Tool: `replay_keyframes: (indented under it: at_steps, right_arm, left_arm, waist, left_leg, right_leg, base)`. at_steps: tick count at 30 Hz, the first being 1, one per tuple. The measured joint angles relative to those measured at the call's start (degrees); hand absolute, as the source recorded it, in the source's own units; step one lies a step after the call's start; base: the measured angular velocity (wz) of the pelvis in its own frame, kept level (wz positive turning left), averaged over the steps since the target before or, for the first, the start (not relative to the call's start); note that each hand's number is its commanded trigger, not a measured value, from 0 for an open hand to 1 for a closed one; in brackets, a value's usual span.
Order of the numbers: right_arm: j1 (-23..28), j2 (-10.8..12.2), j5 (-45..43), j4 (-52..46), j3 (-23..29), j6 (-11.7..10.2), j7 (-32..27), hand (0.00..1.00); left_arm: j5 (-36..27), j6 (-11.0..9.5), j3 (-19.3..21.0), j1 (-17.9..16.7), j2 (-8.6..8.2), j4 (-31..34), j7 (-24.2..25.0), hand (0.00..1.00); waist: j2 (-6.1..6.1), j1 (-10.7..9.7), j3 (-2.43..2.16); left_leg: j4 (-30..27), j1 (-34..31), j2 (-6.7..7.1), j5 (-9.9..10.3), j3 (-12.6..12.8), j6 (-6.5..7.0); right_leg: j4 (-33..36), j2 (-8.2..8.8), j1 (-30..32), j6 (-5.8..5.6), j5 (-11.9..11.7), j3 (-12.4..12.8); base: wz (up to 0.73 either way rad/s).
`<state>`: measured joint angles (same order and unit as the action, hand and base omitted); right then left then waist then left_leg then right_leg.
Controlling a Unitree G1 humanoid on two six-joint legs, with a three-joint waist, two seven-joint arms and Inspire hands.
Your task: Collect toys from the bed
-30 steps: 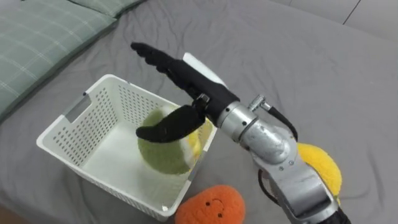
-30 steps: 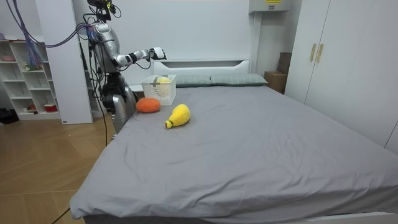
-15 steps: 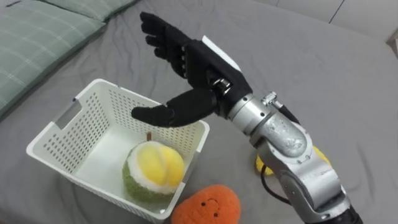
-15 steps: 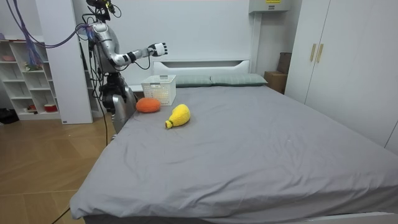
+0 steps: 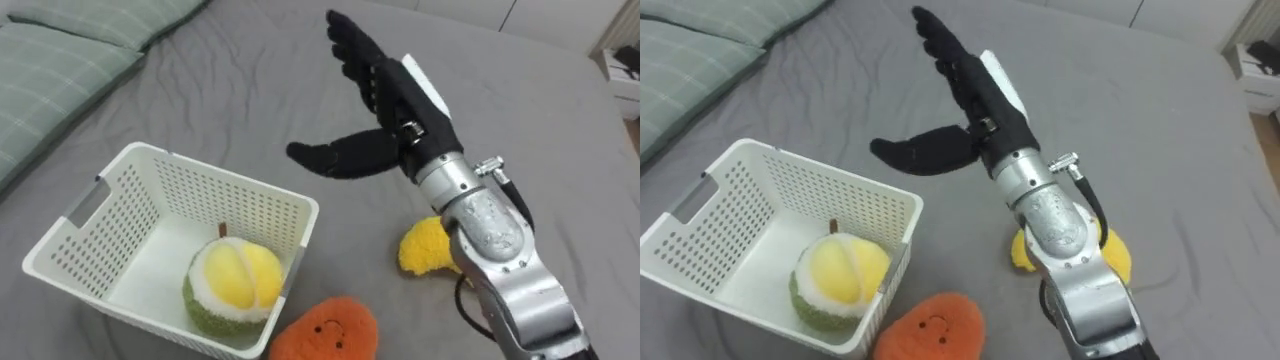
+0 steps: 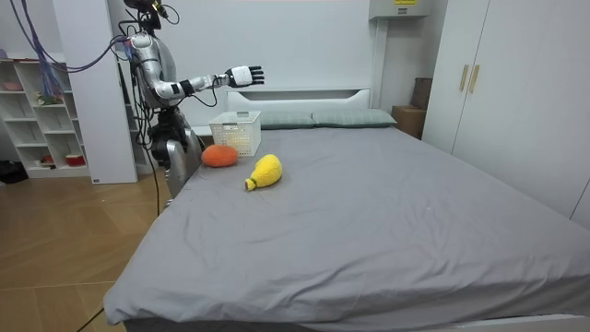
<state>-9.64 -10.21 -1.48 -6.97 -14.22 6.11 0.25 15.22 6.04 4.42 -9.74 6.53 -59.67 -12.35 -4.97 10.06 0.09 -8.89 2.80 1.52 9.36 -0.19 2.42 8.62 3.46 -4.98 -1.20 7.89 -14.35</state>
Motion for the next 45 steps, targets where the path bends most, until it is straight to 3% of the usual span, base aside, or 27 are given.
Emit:
replay_keyframes:
  at_steps: [7,8,14,17,22,27,31,33,39,45]
  right_arm:
    - [1.9,-1.8,-7.7,14.1,4.2,0.1,-6.0,0.00]
    - [1.9,-1.9,-7.7,15.3,4.6,0.0,-6.8,0.00]
    - [1.6,-3.8,-8.5,23.1,6.6,-0.2,-12.2,0.00]
    - [-1.0,-4.5,-8.4,28.4,6.9,-0.3,-14.2,0.00]
    - [-8.5,-5.5,-7.8,40.5,6.6,-1.1,-18.1,0.00]
    - [-16.5,-5.8,-8.4,52.6,6.6,-1.8,-21.1,0.00]
    - [-21.5,-6.5,-10.0,61.8,6.5,-3.8,-21.4,0.00]
    - [-22.8,-7.7,-9.9,66.2,6.0,-4.1,-21.5,0.00]
    - [-24.2,-10.4,-13.0,72.9,2.9,-4.2,-21.5,0.00]
    - [-24.9,-10.6,-16.6,74.6,-0.3,-4.3,-21.2,0.00]
  left_arm:
    - [0.1,0.1,1.2,-0.4,0.19,-0.7,-1.3,0.00]
    - [0.1,0.1,1.2,-0.5,0.19,-0.7,-1.4,0.00]
    - [0.7,0.2,1.1,-2.4,0.44,-0.6,-3.3,0.00]
    - [0.7,1.3,1.1,-3.0,1.00,-0.5,-3.3,0.00]
    - [0.0,2.6,-0.4,-0.8,2.74,-0.6,-3.3,0.00]
    - [0.2,2.3,-0.3,3.8,3.23,-0.7,-3.3,0.00]
    - [0.0,0.7,-1.3,6.1,3.25,-0.6,-3.4,0.00]
    - [-0.2,0.2,-2.4,6.8,3.36,-0.8,-3.5,0.00]
    - [-3.3,-0.2,-5.2,7.9,4.30,-1.9,-3.6,0.00]
    - [-4.5,-0.2,-8.1,8.0,5.02,-2.2,-2.5,0.00]
  waist:
    - [-1.96,-0.4,0.22]
    - [-2.37,-0.4,0.04]
    - [-2.75,-0.1,0.53]
    - [-3.06,-0.3,0.51]
    - [-4.16,0.0,0.60]
    - [-4.18,0.6,0.76]
    - [-3.59,1.2,1.36]
    - [-3.30,1.8,1.70]
    - [-3.05,3.1,2.01]
    - [-2.54,3.1,2.48]
  left_leg:
    - [0.2,0.0,0.08,0.0,0.1,0.03]
    - [0.2,0.0,0.08,0.0,0.1,0.03]
    - [0.2,0.0,-0.03,0.0,0.1,0.02]
    - [-0.1,-1.2,-0.08,0.0,0.0,0.01]
    - [-1.9,-5.5,-0.45,-0.1,0.0,-0.12]
    - [-2.9,-10.6,-0.57,-0.4,-0.3,-0.28]
    - [-3.0,-13.0,-0.71,-0.5,-0.4,-0.38]
    - [-2.9,-13.5,-0.69,-0.5,-0.6,-0.38]
    - [-2.9,-16.7,-0.74,-0.5,-0.9,-0.39]
    - [-2.9,-17.7,-0.72,-0.5,-1.7,-0.39]
  right_leg:
    - [0.1,0.07,0.2,-0.01,0.0,0.2]
    - [0.1,0.06,0.2,-0.01,0.0,0.2]
    - [0.1,-0.01,0.2,-0.01,0.0,0.3]
    - [0.2,-0.01,1.3,0.05,0.0,0.2]
    - [0.5,-0.20,5.0,0.49,-0.6,-0.2]
    - [0.3,-0.30,9.4,0.84,-1.2,-1.4]
    - [0.1,-0.52,11.7,0.98,-1.4,-1.6]
    - [0.0,-0.53,12.2,0.98,-1.4,-1.7]
    - [0.0,-0.55,15.4,0.98,-1.4,-2.4]
    - [-0.1,-0.56,16.1,0.98,-1.4,-3.2]
  base:
    - [-0.03]
    - [0.00]
    - [0.00]
    - [0.00]
    - [0.03]
    - [0.08]
    - [0.00]
    - [0.06]
    - [0.02]
    - [0.05]
